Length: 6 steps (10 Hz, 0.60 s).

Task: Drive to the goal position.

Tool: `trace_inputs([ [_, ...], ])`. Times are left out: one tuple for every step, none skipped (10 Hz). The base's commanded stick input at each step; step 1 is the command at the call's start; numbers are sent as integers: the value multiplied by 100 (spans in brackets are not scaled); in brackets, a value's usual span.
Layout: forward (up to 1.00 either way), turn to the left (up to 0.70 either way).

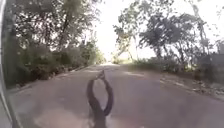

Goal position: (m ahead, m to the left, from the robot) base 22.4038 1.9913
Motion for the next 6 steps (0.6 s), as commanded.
trace_inputs([
  [70, 0],
  [70, 0],
  [70, 0],
  [70, 0],
  [70, 0],
  [70, 0],
])
